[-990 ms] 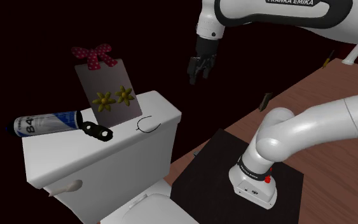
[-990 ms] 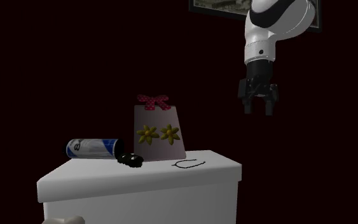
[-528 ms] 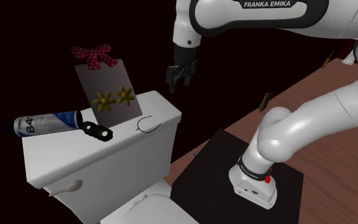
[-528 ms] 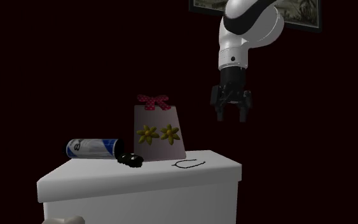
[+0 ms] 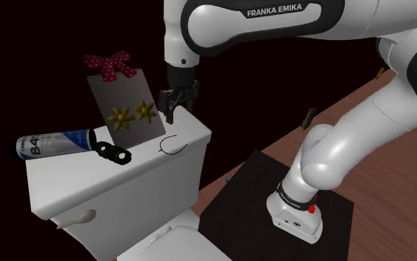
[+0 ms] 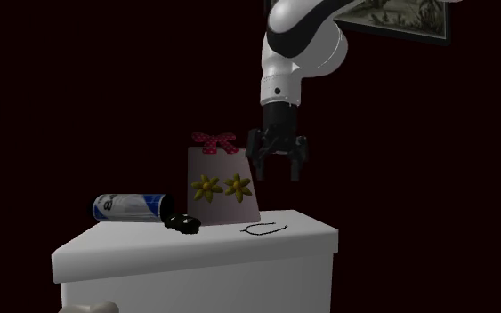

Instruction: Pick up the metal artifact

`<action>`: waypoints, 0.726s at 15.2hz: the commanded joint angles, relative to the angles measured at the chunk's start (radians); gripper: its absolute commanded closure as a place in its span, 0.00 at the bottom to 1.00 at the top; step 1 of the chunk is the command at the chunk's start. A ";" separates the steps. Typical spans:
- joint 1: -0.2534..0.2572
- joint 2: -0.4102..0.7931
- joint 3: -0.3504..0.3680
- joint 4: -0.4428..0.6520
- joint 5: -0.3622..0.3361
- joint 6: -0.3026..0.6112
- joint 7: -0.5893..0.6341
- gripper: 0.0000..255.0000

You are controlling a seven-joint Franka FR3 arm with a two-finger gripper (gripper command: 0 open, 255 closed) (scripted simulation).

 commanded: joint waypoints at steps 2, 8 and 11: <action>0.017 0.093 0.046 0.062 -0.006 0.033 0.047 0.00; 0.056 0.292 0.127 0.218 -0.055 0.070 0.149 0.00; 0.085 0.399 0.158 0.312 -0.095 0.076 0.202 0.00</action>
